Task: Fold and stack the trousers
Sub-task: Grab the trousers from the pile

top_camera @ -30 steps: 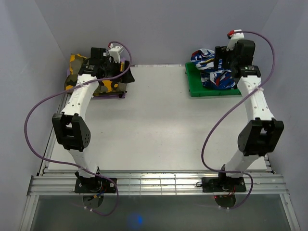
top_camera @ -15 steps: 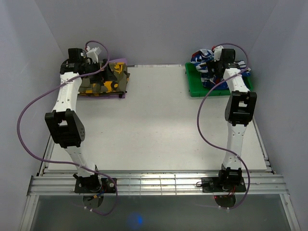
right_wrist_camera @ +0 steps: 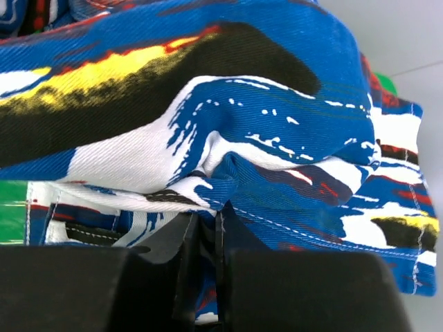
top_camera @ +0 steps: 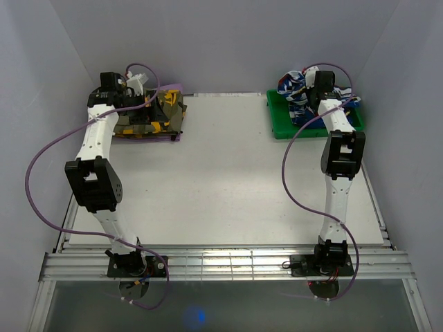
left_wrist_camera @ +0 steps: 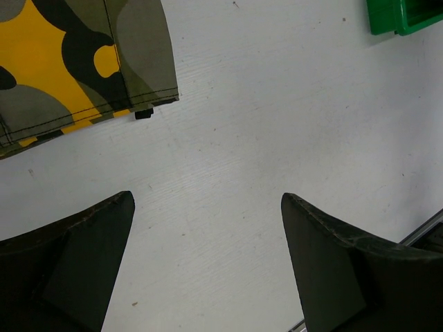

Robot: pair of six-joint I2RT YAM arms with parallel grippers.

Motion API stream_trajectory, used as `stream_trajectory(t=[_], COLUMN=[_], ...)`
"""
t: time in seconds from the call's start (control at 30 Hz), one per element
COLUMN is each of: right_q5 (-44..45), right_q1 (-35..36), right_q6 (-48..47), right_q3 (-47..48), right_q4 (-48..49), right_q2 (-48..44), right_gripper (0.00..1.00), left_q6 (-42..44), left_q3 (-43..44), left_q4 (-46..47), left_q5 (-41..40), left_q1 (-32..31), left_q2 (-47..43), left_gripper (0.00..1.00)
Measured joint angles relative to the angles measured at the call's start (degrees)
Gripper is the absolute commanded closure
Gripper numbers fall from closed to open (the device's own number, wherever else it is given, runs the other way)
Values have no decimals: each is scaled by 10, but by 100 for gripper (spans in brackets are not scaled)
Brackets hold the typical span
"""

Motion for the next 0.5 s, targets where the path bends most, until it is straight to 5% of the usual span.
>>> stream_trajectory(t=[0.23, 0.5], right_q5=[-16, -61], right_q1=[0, -4], right_q6=[6, 80], right_q3=[-6, -32], right_q4=[-26, -42], right_q2=[-53, -265], right_gripper=[92, 92], left_q6=[-5, -20], left_q3=[24, 68], left_q4=[0, 4], left_q5=[11, 38], left_q1=[0, 2], left_q2=[10, 36], left_gripper=[2, 2])
